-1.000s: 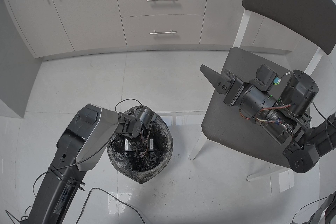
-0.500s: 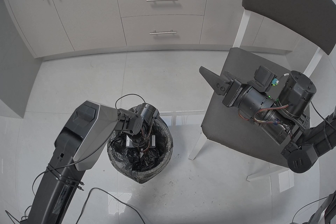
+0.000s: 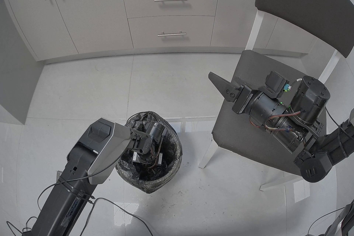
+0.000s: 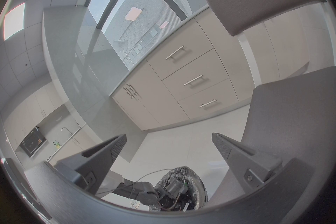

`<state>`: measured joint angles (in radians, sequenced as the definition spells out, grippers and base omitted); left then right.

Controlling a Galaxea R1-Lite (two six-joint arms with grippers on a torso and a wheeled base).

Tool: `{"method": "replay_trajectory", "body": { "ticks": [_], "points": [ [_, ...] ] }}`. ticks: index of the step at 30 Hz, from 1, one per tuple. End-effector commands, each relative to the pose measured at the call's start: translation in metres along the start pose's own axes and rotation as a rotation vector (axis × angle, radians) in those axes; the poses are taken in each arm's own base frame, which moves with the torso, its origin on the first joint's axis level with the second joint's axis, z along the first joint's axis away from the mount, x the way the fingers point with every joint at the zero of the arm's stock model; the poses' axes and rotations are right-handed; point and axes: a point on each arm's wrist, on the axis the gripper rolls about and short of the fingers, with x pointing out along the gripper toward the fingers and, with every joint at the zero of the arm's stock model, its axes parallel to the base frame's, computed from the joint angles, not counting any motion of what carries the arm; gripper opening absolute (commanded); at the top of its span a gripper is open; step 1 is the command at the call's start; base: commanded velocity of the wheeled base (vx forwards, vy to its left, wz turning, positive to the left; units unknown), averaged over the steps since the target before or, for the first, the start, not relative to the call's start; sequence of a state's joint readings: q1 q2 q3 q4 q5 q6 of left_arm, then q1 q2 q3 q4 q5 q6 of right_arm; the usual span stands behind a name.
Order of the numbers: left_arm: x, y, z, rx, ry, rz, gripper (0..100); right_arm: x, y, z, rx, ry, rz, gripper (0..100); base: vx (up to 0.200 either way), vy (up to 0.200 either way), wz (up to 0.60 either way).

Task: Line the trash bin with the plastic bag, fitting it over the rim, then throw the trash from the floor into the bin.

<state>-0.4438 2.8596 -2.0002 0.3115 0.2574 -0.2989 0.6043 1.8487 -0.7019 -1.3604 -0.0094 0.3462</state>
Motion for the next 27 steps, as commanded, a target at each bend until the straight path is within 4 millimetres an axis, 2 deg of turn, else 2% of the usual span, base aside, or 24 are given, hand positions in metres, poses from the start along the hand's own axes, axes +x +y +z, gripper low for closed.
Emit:
{"method": "replay_trajectory", "body": {
  "ticks": [1,6,7,8,9,11,12,13,14,15,19,20,21,23,24,27],
  "points": [
    [0.004,0.000,-0.003,0.002,0.010,0.003,0,0.001,-0.001,-0.003,-0.010,-0.013,0.005,100,0.000,0.000,0.00],
    [-0.011,0.001,0.007,-0.008,-0.021,-0.001,0,0.004,-0.002,-0.008,-0.034,-0.034,0.013,100,0.000,0.000,0.00],
    [-0.036,0.001,0.022,-0.014,-0.070,-0.012,0,0.004,-0.003,-0.009,-0.052,-0.068,0.026,100,0.000,0.000,0.00],
    [-0.036,0.001,0.022,-0.014,-0.070,-0.012,0,0.004,-0.003,-0.009,-0.052,-0.068,0.026,100,0.000,0.000,0.00],
    [-0.062,0.001,0.036,-0.018,-0.122,-0.030,0,0.005,-0.003,-0.010,-0.052,-0.077,0.029,100,0.000,0.000,0.00],
    [-0.081,-0.001,0.044,-0.017,-0.157,-0.045,0,0.005,-0.003,-0.010,-0.054,-0.077,0.029,100,0.000,0.000,0.00],
    [-0.104,-0.003,0.052,-0.007,-0.193,-0.059,0,0.005,-0.003,-0.011,-0.054,-0.075,0.027,100,0.000,0.000,0.00],
    [-0.118,-0.003,0.056,0.001,-0.214,-0.065,0,0.005,-0.003,-0.011,-0.054,-0.074,0.028,100,0.000,0.000,0.00],
    [-0.120,-0.003,0.056,0.003,-0.219,-0.065,0,0.005,-0.003,-0.011,-0.054,-0.075,0.027,100,0.000,0.000,0.00],
    [-0.150,-0.005,0.064,0.018,-0.266,-0.074,0,0.005,-0.004,-0.011,-0.054,-0.070,0.025,100,0.000,0.000,0.00],
    [-0.215,-0.009,0.068,0.043,-0.328,-0.100,0,0.006,-0.004,-0.014,-0.054,-0.047,0.019,100,0.000,0.000,0.00],
    [-0.223,-0.009,0.067,0.050,-0.331,-0.100,0,0.006,-0.005,-0.014,-0.054,-0.042,0.017,100,0.000,0.000,0.00],
    [-0.252,-0.011,0.063,0.077,-0.345,-0.100,0,0.006,-0.005,-0.016,-0.054,-0.018,0.009,100,0.000,0.000,0.00],
    [-0.279,-0.012,0.058,0.111,-0.355,-0.104,0,0.006,-0.006,-0.018,-0.054,0.003,0.003,100,0.000,0.000,0.00],
    [-0.308,-0.011,0.051,0.133,-0.357,-0.117,0,0.007,-0.007,-0.019,-0.055,0.015,-0.005,100,0.000,0.000,0.00],
    [-0.361,0.006,0.032,0.169,-0.316,-0.119,0,0.006,-0.010,-0.017,-0.062,0.015,-0.019,100,0.000,0.000,0.00]
  ]
}}
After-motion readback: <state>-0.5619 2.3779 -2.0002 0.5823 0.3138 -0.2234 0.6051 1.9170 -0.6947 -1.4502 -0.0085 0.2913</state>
